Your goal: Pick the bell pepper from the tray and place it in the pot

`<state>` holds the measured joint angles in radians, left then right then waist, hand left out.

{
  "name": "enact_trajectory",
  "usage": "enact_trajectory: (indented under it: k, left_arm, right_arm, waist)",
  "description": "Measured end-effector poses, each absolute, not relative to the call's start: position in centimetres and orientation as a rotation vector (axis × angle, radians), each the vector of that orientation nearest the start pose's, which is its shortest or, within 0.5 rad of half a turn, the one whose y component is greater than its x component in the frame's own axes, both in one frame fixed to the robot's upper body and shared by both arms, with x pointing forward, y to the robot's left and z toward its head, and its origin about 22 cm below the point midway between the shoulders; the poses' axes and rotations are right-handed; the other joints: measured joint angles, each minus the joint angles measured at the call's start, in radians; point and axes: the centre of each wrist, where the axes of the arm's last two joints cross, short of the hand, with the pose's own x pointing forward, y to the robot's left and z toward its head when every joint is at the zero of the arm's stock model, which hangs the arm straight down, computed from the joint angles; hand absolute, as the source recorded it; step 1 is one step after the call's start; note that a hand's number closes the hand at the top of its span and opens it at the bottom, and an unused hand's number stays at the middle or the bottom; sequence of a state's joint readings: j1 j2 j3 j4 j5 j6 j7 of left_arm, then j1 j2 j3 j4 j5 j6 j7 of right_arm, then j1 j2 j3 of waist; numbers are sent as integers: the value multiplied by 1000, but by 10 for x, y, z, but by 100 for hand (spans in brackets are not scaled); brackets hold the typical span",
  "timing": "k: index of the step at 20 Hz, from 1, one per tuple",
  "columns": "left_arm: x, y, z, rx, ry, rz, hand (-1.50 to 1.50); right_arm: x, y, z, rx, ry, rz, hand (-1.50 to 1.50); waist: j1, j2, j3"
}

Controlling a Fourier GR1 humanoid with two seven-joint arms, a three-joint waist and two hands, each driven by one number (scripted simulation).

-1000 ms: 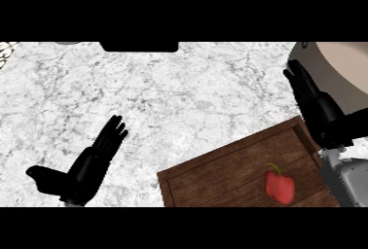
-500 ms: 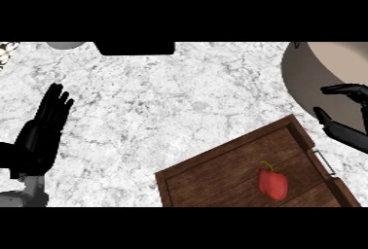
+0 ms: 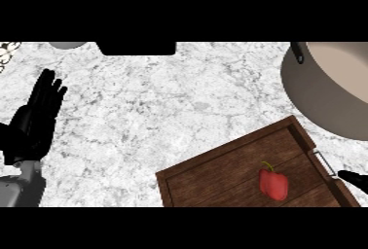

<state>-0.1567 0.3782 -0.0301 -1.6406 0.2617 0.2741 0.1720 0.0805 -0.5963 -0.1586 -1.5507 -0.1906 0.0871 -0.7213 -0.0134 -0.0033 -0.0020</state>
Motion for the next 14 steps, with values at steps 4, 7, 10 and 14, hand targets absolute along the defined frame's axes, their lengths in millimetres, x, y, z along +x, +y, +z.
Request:
enact_trajectory:
  k: [4, 7, 10, 14]
  left_arm:
    - [274, 284, 80, 209, -1607, 79, 0]
    - [275, 283, 79, 210, -1605, 87, 0]
    - [278, 285, 85, 212, -1606, 84, 0]
    - [282, 284, 87, 211, -1607, 79, 0]
  right_arm:
    - [209, -400, 99, -285, -2096, 606, -150]
    - [205, -395, 115, -283, -1965, 789, -150]
    - [201, -381, 136, -310, -1839, 959, -150]
    - [195, -352, 147, -352, -1681, 1132, -150]
  waist:
    - [-2, 0, 0]
    - [-2, 0, -1]
    - [0, 0, -1]
    - [4, 1, -1]
